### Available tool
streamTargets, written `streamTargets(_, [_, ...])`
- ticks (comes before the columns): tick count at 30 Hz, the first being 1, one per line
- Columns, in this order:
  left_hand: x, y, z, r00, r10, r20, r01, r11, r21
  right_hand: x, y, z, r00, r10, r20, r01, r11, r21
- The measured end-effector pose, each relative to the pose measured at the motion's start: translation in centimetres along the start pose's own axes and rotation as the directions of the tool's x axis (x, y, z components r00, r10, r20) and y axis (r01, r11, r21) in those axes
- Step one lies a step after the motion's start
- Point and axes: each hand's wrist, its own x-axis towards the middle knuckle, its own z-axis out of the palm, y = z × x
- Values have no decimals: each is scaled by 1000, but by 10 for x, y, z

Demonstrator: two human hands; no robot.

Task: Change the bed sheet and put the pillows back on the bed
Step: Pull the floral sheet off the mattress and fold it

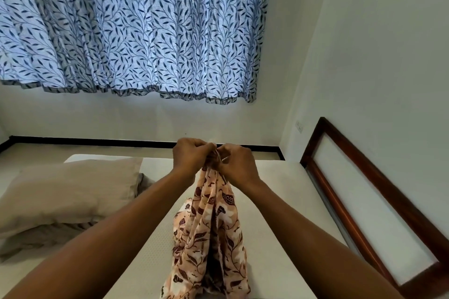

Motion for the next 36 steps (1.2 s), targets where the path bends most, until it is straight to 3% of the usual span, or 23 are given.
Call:
streamTargets(6, [0, 11, -4, 992, -12, 124, 30, 989, -144, 14, 6, -6, 1000, -27, -15, 28, 998, 48])
streamTargets(10, [3, 14, -7, 989, 41, 143, -15, 983, -180, 20, 8, -8, 998, 54, -14, -50, 975, 215])
streamTargets(13, [6, 17, -11, 979, 71, 190, -25, 972, -236, 22, 8, -15, 984, 162, 72, -177, 890, 421])
streamTargets(16, [9, 20, -18, 970, 106, 220, -46, 964, -262, 22, 9, -20, 971, 178, 159, -237, 791, 564])
streamTargets(24, [23, 33, -27, 950, 205, 237, -130, 945, -300, 29, 13, -43, 916, 229, 329, -399, 592, 700])
streamTargets(27, [28, 34, -24, 870, 215, 443, -113, 963, -246, 35, 9, -64, 923, 153, 354, -370, 614, 697])
streamTargets(30, [25, 42, -10, 746, 184, 640, -64, 976, -206, 46, -1, -90, 934, 78, 349, -317, 628, 710])
streamTargets(33, [20, 54, 7, 684, 194, 704, -82, 978, -190, 65, -6, -118, 957, 56, 284, -241, 696, 677])
streamTargets(36, [24, 67, 18, 640, 177, 748, -102, 984, -146, 86, -11, -150, 981, 30, 193, -159, 691, 705])
